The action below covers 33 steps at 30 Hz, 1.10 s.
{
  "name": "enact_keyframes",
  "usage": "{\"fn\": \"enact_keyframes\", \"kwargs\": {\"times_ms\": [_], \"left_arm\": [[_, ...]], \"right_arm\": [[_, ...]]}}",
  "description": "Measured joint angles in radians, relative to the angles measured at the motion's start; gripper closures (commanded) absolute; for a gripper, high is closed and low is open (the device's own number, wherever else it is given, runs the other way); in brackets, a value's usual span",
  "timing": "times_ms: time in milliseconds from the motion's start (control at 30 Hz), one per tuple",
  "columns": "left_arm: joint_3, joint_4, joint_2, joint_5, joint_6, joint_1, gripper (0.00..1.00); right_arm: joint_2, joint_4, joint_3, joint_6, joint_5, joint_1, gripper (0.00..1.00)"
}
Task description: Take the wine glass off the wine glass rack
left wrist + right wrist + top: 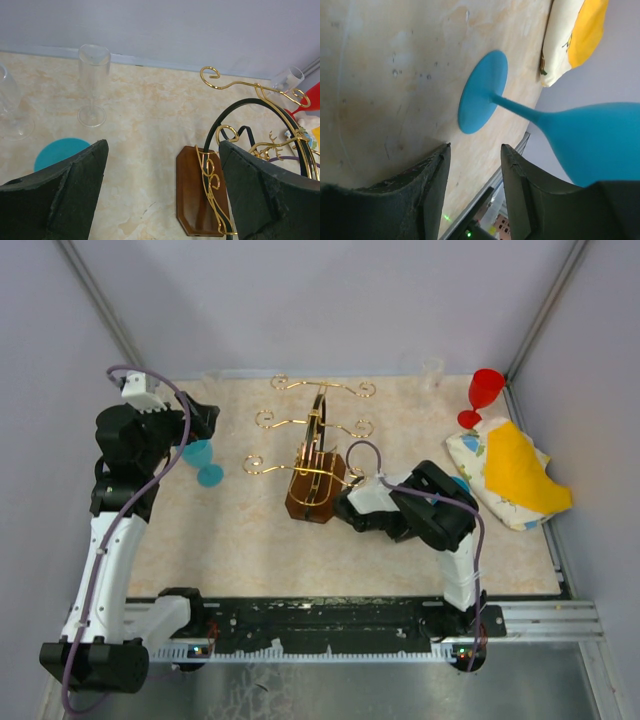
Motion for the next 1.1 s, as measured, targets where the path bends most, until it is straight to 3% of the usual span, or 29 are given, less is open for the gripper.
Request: {"fn": "enact_keyframes", "kwargs": {"times_ms": [767,1100], "left_arm": [[-0.002,0.0,-0.007,0.0,0.0,0.0,0.03],[-0.012,0.0,-0.01,-0.003,0.003,0.0,0.03]], "right_arm": [[-0.117,0.0,-0.097,0.064,-0.134,0.212,0.56],[-0.183,-0.027,-0.146,0.193,-0.193,0.334,0.53]]}}
